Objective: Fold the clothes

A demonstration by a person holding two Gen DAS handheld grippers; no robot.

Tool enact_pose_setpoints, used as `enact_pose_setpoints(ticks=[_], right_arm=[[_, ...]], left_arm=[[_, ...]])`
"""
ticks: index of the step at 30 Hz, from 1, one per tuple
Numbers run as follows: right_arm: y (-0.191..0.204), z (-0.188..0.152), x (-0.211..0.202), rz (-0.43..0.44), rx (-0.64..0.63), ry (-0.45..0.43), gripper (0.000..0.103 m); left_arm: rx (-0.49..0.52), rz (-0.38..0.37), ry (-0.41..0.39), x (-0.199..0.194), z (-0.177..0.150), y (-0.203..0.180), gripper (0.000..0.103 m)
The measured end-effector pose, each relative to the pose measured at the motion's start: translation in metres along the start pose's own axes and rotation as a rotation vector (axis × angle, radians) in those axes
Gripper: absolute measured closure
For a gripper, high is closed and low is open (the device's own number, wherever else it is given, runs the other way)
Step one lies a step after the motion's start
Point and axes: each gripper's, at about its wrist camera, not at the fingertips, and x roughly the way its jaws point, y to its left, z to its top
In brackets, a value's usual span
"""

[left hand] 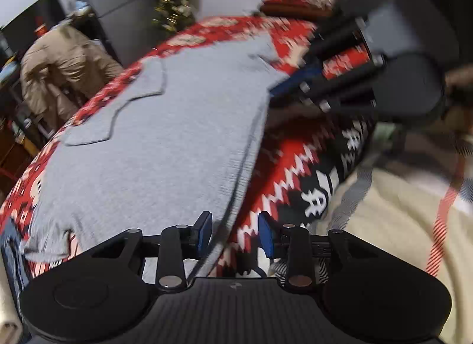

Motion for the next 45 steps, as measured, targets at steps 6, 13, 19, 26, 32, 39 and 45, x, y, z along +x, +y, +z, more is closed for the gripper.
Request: enact_pose_setpoints(ticks=[6,13,19,26,32,39,45], right_arm=[[-0.004,-0.001,0.001,0.018,0.026,-0.008,0.101],[-0.010,0.000,0.003,0.038,0.071,-0.019,0.101],[-0.013,0.000,0.002,0.051,0.098,-0.027,0.101],[-0.022,-0.004,0.001,0.060,0.152,-0.036,0.101],[-0.027,-0.006,0.001,0.059,0.179,-0.038,0.100],[-0.027,-0.006,0.001,0.056,0.183,-0.032,0.100],[-0.025,-0.010,0.002,0.054,0.160,0.005,0.097]], left_arm=[[0.092,0.135,-0.044,0.001,0.008,-0.017,0.063],[0.211,0.186,-0.037,0.007,0.012,-0.032,0.058],[0.265,0.279,0.004,0.028,0.022,-0.036,0.058],[0.360,0.366,0.069,0.031,0.004,-0.034,0.058],[0.280,0.483,0.116,0.028,-0.011,-0.012,0.060],[0.259,0.484,0.103,0.021,-0.016,-0.007,0.095],[0.206,0.477,0.081,0.015,-0.013,-0.002,0.100]])
